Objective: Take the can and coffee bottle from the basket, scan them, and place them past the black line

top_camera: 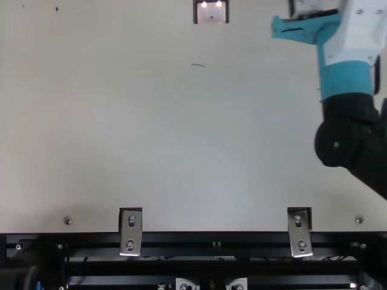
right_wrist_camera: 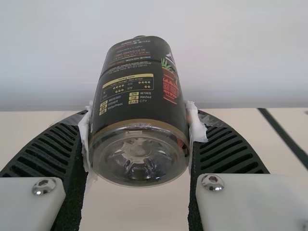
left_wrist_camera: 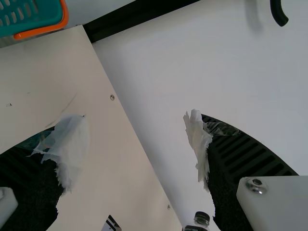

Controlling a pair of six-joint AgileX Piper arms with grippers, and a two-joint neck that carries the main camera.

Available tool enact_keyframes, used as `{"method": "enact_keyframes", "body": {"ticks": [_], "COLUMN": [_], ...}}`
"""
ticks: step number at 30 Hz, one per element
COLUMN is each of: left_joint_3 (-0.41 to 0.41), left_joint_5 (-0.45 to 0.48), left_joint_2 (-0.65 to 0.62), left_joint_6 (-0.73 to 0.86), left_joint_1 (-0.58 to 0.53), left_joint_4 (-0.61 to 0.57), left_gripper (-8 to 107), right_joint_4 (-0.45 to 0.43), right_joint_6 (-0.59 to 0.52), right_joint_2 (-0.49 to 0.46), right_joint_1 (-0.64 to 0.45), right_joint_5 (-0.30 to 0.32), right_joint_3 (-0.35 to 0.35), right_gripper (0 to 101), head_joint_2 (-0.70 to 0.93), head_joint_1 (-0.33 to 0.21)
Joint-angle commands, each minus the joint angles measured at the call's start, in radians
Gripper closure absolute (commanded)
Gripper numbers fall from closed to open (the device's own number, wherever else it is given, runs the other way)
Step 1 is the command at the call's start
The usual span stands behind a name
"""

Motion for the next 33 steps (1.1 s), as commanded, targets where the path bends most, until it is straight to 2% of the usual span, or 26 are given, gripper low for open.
{"method": "enact_keyframes", "body": {"ticks": [1, 12, 24, 33], "left_joint_3": [0.000, 0.000, 0.000, 0.000], "left_joint_5": [0.000, 0.000, 0.000, 0.000], "left_joint_2": [0.000, 0.000, 0.000, 0.000], "left_joint_6": [0.000, 0.000, 0.000, 0.000], "left_joint_1": [0.000, 0.000, 0.000, 0.000], "left_joint_4": [0.000, 0.000, 0.000, 0.000], "left_gripper": [9, 9, 9, 9], "right_joint_4": [0.004, 0.014, 0.009, 0.026], "right_joint_6": [0.004, 0.032, 0.059, 0.049], "right_joint_2": [-0.010, -0.051, -0.072, -0.088], "right_joint_1": [-0.030, -0.156, -0.238, -0.262], "right_joint_5": [-0.012, -0.064, -0.099, -0.116], "right_joint_3": [0.024, 0.121, 0.178, 0.198], "right_gripper": [101, 101, 101, 101], "head_joint_2": [-0.013, -0.013, -0.023, -0.195], "head_joint_1": [-0.029, -0.029, -0.030, -0.031]}}
